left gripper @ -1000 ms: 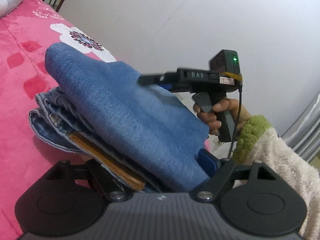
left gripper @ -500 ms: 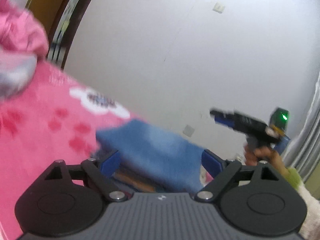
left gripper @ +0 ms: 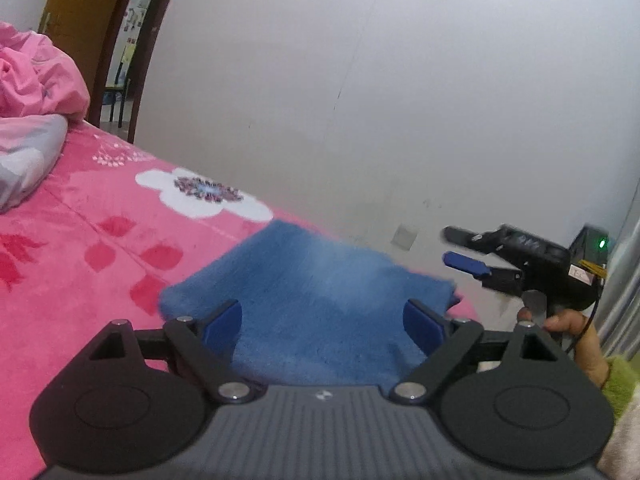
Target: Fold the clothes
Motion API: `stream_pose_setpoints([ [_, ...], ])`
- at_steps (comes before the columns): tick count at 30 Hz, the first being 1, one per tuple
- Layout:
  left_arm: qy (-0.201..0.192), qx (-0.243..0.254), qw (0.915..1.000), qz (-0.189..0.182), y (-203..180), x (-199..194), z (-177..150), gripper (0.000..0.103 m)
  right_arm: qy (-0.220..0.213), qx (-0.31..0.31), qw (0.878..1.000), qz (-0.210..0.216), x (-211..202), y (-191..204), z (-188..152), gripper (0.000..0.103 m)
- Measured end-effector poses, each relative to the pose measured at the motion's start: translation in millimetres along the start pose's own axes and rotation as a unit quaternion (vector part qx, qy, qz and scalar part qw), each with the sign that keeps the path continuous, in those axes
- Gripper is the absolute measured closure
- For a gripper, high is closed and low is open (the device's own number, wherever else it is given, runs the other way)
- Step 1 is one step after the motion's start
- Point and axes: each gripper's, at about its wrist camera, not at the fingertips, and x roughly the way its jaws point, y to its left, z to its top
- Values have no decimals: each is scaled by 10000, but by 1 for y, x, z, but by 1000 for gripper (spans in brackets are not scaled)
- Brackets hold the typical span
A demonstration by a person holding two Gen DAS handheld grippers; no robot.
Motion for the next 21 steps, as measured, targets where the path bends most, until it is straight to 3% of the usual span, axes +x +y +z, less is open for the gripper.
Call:
stream_pose_setpoints([
  [3,-14,-433,9991,-44,1,-24,-4,10,-25,987,9951,60,-12,-25,14,36],
  [7,280,-1292,9912,-119,18,-26,-17,10,400,1595,9862,-195,-11,-39,7,35],
  [14,586,-2900,9545,-370,54,-4,-41,10,1001,1596,9804,-576,26,-29,-12,32],
  [18,677,-3199,9442,-384,65,13,-48,10,1156,1493,9787,-811,36,-27,-10,29],
  [21,688,-3336,9385,-571,67,16,-50,10,1235,1437,9796,-672,37,-22,-8,29],
])
